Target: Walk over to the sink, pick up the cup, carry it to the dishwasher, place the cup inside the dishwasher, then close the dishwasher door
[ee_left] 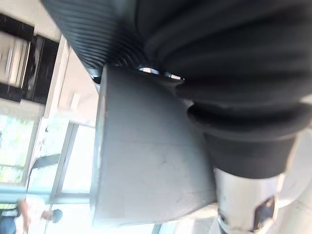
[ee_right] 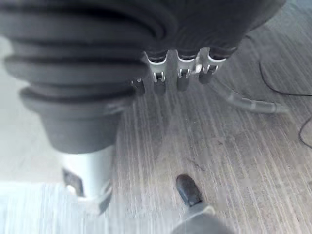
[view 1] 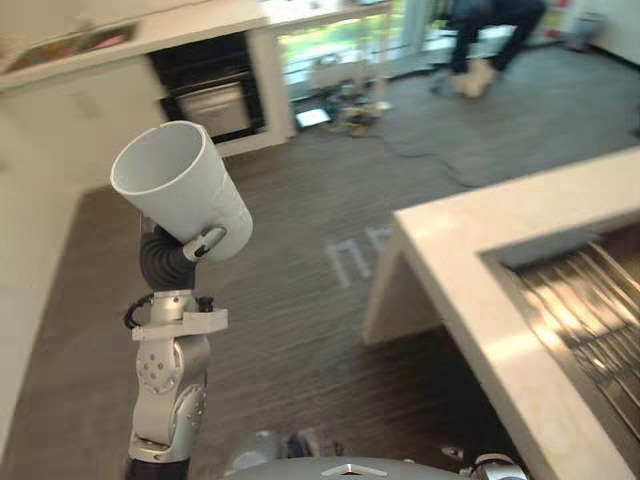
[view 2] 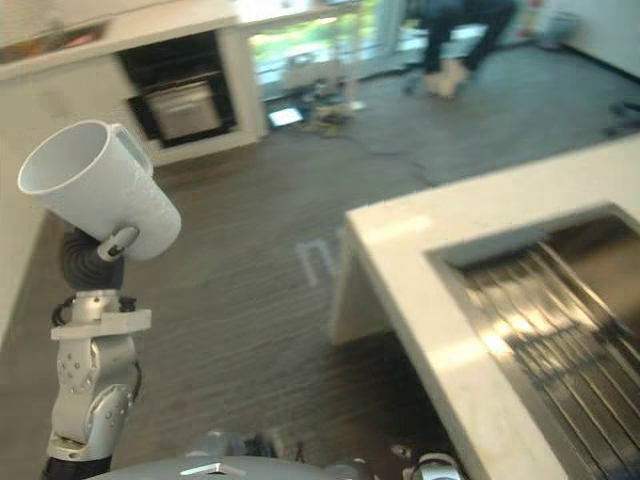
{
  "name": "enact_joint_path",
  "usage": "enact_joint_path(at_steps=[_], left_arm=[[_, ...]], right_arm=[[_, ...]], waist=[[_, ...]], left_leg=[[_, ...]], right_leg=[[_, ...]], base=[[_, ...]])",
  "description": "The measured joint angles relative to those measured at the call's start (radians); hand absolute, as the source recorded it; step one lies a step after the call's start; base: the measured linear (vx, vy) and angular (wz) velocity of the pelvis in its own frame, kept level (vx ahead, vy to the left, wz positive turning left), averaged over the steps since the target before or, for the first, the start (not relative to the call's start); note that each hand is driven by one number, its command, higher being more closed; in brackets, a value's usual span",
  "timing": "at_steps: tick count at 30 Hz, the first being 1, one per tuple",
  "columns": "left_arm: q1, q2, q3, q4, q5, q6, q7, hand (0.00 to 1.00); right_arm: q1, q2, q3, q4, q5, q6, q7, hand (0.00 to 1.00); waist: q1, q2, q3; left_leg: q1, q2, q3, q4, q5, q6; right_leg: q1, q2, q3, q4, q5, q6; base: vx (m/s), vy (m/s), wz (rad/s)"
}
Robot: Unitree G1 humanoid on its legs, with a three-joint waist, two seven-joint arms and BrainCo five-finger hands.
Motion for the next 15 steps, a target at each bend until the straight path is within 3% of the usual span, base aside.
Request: enact_joint_path(at_steps=[1,2,3,4,5,6,8,11,12,13,14,15], left_arm=[[0.019,0.005,-0.005,0.0,-0.011,0.001,-0.005,1.0],[0.022,0.009,-0.011,0.0,-0.011,0.002,-0.007,1.0],[0.022,0.019,-0.037,0.0,-0.011,0.002,-0.009,1.0],[0.021,0.028,-0.083,0.001,-0.013,0.003,-0.017,1.0],[0.013,0.031,-0.11,0.005,-0.013,0.003,-0.025,1.0],[-0.019,0.044,-0.165,0.038,-0.015,0.002,-0.046,1.0],[-0.037,0.045,-0.199,0.087,-0.016,0.004,-0.062,1.0],[-0.038,0.045,-0.2,0.114,-0.017,0.004,-0.062,1.0],[-0.044,0.046,-0.199,0.119,-0.016,0.004,-0.064,1.0],[-0.045,0.049,-0.192,0.117,-0.015,0.003,-0.066,1.0],[-0.05,0.046,-0.192,0.124,-0.015,0.002,-0.072,1.0],[-0.031,0.045,-0.194,0.136,-0.014,0.014,-0.073,1.0]], right_arm=[[0.0,0.027,0.006,-0.028,0.024,-0.003,0.014,0.0],[-0.001,0.044,0.008,-0.035,0.026,-0.004,0.018,0.0],[0.003,0.08,0.008,-0.046,0.033,-0.013,0.038,0.0],[0.02,0.094,-0.012,-0.067,0.055,-0.026,0.053,0.0],[0.027,0.095,-0.016,-0.075,0.07,-0.033,0.056,0.0],[0.054,0.101,-0.028,-0.089,0.089,-0.05,0.054,0.0],[0.108,0.122,-0.031,-0.104,0.117,-0.071,0.053,0.0],[0.119,0.124,0.002,-0.112,0.141,-0.117,0.044,0.0],[0.113,0.118,0.015,-0.11,0.141,-0.13,0.033,0.0],[0.109,0.124,0.03,-0.11,0.143,-0.135,0.03,0.0],[0.113,0.121,0.072,-0.12,0.152,-0.144,0.03,0.0],[0.114,0.119,0.087,-0.138,0.161,-0.135,0.037,0.0]], waist=[[0.005,-0.012,-0.001],[0.007,-0.015,0.0],[0.007,-0.018,-0.001],[-0.012,-0.023,-0.004],[-0.023,-0.021,-0.003],[-0.031,-0.022,0.0],[-0.038,-0.04,0.005],[-0.045,-0.045,0.004],[-0.053,-0.042,0.006],[-0.053,-0.066,0.005],[-0.056,-0.071,0.013],[-0.052,-0.073,0.004]], left_leg=[[0.019,-0.054,-0.032,-0.097,0.055,0.013],[0.023,-0.074,-0.05,-0.13,0.073,0.038],[0.012,-0.108,-0.106,-0.17,0.09,0.063],[-0.024,-0.133,-0.178,-0.177,0.111,0.081],[-0.041,-0.144,-0.219,-0.178,0.12,0.085],[-0.072,-0.169,-0.316,-0.18,0.148,0.086],[-0.063,-0.204,-0.409,-0.211,0.181,0.09],[-0.056,-0.226,-0.454,-0.26,0.188,0.091],[-0.066,-0.229,-0.476,-0.255,0.172,0.073],[-0.081,-0.245,-0.465,-0.223,0.159,0.087],[-0.126,-0.243,-0.454,-0.119,0.166,0.168],[-0.111,-0.25,-0.476,-0.142,0.167,0.148]], right_leg=[[0.006,-0.022,-0.005,-0.013,0.025,-0.009],[0.009,-0.027,0.0,-0.014,0.032,-0.005],[-0.001,-0.04,0.081,-0.005,0.036,-0.026],[-0.037,-0.024,0.278,0.003,-0.038,-0.076],[-0.049,-0.002,0.393,0.0,-0.082,-0.071],[-0.073,0.075,0.639,-0.001,-0.15,-0.051],[-0.07,0.141,0.828,0.003,-0.201,-0.017],[-0.108,0.182,0.941,0.029,-0.219,0.008],[-0.135,0.206,0.99,0.02,-0.219,0.007],[-0.147,0.189,1.019,0.015,-0.226,0.01],[-0.152,0.195,1.017,0.073,-0.208,0.054],[-0.148,0.196,1.043,0.087,-0.205,0.036]], base=[[-0.21,0.132,1.21],[-0.22,0.083,1.04],[-0.22,0.09,1.35],[-0.21,0.088,1.64],[-0.17,0.057,2.24],[-0.12,0.025,1.89],[-0.1,-0.005,1.76],[-0.05,-0.045,1.12],[-0.03,-0.034,0.98],[-0.02,-0.048,0.94],[-0.02,-0.071,0.71],[-0.02,-0.087,0.68]])
